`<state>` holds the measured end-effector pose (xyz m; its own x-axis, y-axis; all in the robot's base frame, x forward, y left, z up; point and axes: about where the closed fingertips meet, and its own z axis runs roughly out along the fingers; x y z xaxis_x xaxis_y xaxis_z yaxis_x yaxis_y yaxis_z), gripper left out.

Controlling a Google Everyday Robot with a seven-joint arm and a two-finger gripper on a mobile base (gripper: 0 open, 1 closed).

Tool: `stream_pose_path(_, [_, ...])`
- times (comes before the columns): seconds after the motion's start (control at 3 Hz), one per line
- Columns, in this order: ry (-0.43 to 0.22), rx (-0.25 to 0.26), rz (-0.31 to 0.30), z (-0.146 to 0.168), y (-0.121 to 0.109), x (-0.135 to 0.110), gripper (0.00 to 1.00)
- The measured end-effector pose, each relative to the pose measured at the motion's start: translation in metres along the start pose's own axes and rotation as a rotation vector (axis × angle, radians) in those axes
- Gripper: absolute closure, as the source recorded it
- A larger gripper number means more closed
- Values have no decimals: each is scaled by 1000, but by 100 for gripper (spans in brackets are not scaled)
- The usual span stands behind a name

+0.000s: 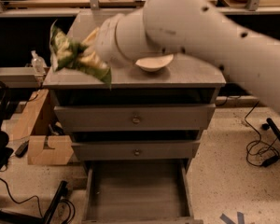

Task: Place green jalapeno chip bag into bottom drawer

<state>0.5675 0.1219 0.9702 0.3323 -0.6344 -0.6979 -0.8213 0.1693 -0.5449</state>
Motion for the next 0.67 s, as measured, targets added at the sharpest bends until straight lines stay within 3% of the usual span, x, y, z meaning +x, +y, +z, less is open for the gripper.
stream_pose_path(0.67, [12, -118, 222, 5, 136, 117, 100])
